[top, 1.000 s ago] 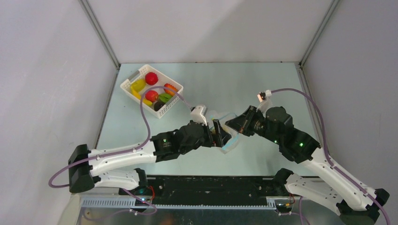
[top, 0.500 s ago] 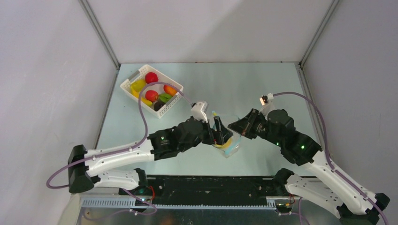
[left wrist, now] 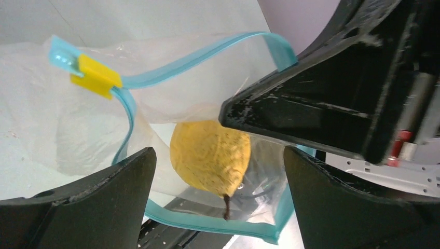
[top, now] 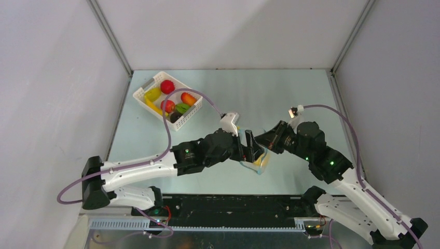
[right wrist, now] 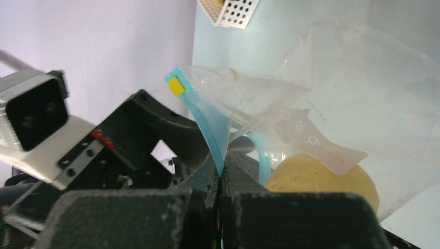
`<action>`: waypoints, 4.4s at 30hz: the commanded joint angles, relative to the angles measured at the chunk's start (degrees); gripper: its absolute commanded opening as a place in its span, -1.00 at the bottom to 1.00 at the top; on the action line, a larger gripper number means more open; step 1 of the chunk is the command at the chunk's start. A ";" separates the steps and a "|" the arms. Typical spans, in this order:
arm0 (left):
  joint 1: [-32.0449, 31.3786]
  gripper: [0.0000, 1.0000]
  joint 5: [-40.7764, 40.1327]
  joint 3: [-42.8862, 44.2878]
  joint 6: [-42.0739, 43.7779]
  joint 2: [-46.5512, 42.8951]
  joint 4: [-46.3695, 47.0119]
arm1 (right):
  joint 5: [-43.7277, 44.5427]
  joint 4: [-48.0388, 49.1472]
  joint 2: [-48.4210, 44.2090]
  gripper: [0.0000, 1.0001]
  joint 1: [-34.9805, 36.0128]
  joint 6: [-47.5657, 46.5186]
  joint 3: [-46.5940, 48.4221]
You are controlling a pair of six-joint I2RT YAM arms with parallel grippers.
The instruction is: Place the food in the zip-top bag and seal the zipper
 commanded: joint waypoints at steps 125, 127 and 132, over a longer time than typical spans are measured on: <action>10.11 0.98 7.66 22.47 15.99 -0.65 -31.24 | 9.87 -27.38 10.65 -1.00 3.08 -33.41 19.18; 10.64 0.99 5.34 22.35 15.98 -3.04 -31.27 | 11.51 -30.21 12.51 -1.00 3.29 -32.11 21.56; 16.86 0.99 3.27 18.85 13.37 -6.52 -31.73 | 14.08 -33.43 16.34 -1.00 3.36 -30.12 24.72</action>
